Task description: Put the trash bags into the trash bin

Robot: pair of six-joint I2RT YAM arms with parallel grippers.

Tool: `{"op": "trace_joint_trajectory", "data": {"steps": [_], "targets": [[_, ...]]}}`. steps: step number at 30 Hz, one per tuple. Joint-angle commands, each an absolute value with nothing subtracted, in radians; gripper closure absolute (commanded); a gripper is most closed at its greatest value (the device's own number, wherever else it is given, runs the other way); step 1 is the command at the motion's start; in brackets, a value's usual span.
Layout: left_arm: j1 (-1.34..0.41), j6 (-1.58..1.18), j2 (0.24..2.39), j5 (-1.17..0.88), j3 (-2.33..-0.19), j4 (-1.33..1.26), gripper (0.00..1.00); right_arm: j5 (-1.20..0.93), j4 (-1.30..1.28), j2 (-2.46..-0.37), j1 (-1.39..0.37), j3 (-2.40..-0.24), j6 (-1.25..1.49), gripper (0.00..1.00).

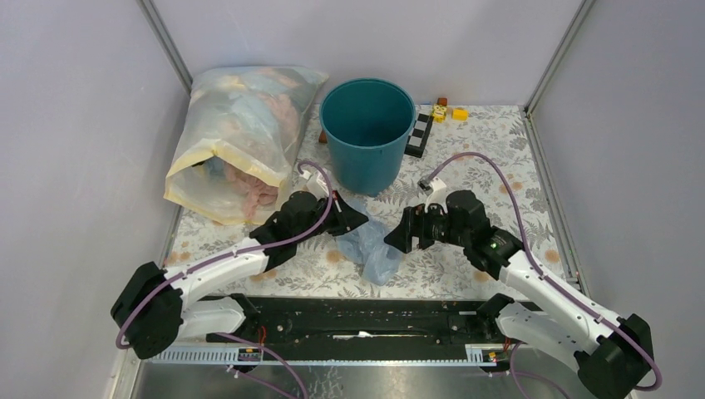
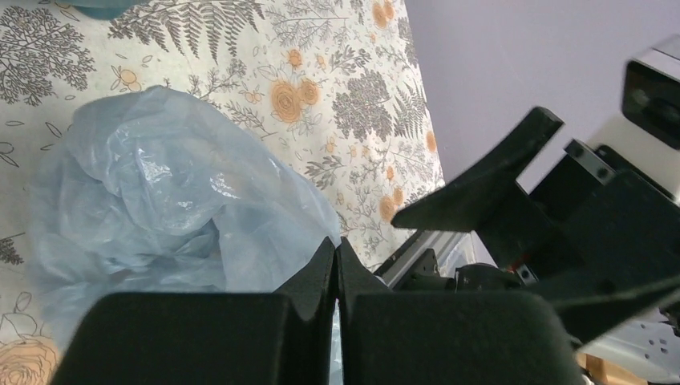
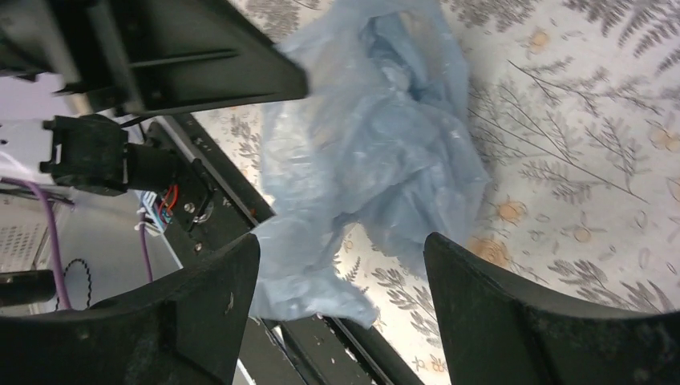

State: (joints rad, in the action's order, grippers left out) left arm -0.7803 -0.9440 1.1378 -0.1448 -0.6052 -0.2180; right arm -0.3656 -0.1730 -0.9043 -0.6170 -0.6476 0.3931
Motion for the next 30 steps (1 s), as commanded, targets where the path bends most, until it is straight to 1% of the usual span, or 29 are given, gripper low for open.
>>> {"op": "trace_joint_trajectory", "data": {"steps": [1,4,6,8,12,13,15,16,17,18,19,20,21,22,24,26,30], "targets": [[-0.784,-0.949,1.173,-0.099,-0.615,-0.353,1.0,-0.412,0.009,-0.874,-0.658,-0.606,0.435,0.18],[-0.784,-0.952,1.191,-0.09,-0.615,-0.364,1.0,-0.429,0.037,-0.897,-0.686,-0.602,0.431,0.16],[-0.784,-0.957,1.201,-0.088,-0.614,-0.373,1.0,-0.404,0.02,-0.929,-0.722,-0.616,0.42,0.16],[-0.784,-0.963,1.208,-0.088,-0.614,-0.381,1.0,-0.362,0.007,-0.962,-0.749,-0.629,0.415,0.2],[-0.784,-0.973,1.213,-0.074,-0.614,-0.388,0.97,-0.33,0.006,-1.001,-0.774,-0.636,0.432,0.34],[-0.784,-0.976,1.211,-0.07,-0.614,-0.389,0.97,-0.319,0.006,-1.006,-0.776,-0.636,0.437,0.39],[-0.784,-0.975,1.204,-0.068,-0.613,-0.39,0.95,-0.297,0.006,-1.012,-0.776,-0.635,0.445,0.61],[-0.784,-0.972,1.197,-0.069,-0.614,-0.388,0.93,-0.274,0.006,-1.009,-0.777,-0.636,0.451,0.74],[-0.784,-0.966,1.19,-0.07,-0.615,-0.385,0.9,-0.245,-0.027,-1.006,-0.777,-0.637,0.46,0.85],[-0.784,-0.954,1.176,-0.069,-0.617,-0.371,0.84,-0.199,-0.046,-0.995,-0.776,-0.639,0.474,0.93],[-0.784,-0.933,1.158,-0.068,-0.624,-0.327,0.72,-0.172,-0.056,-0.985,-0.776,-0.64,0.483,0.99],[-0.784,-0.898,1.14,-0.058,-0.638,-0.274,0.6,-0.146,-0.065,-0.971,-0.777,-0.641,0.497,1.0],[-0.784,-0.853,1.117,-0.046,-0.657,-0.218,0.5,-0.124,-0.07,-0.958,-0.776,-0.641,0.51,1.0],[-0.784,-0.815,1.093,-0.035,-0.678,-0.161,0.45,-0.109,-0.073,-0.941,-0.776,-0.642,0.52,1.0],[-0.784,-0.761,1.038,0.012,-0.694,-0.051,0.37,-0.088,-0.077,-0.91,-0.777,-0.641,0.538,1.0],[-0.784,-0.721,0.97,0.067,-0.682,0.028,0.36,-0.072,-0.082,-0.885,-0.776,-0.644,0.553,1.0],[-0.784,-0.7,0.801,0.131,-0.589,0.087,0.28,-0.048,-0.103,-0.883,-0.776,-0.659,0.575,1.0]]}}
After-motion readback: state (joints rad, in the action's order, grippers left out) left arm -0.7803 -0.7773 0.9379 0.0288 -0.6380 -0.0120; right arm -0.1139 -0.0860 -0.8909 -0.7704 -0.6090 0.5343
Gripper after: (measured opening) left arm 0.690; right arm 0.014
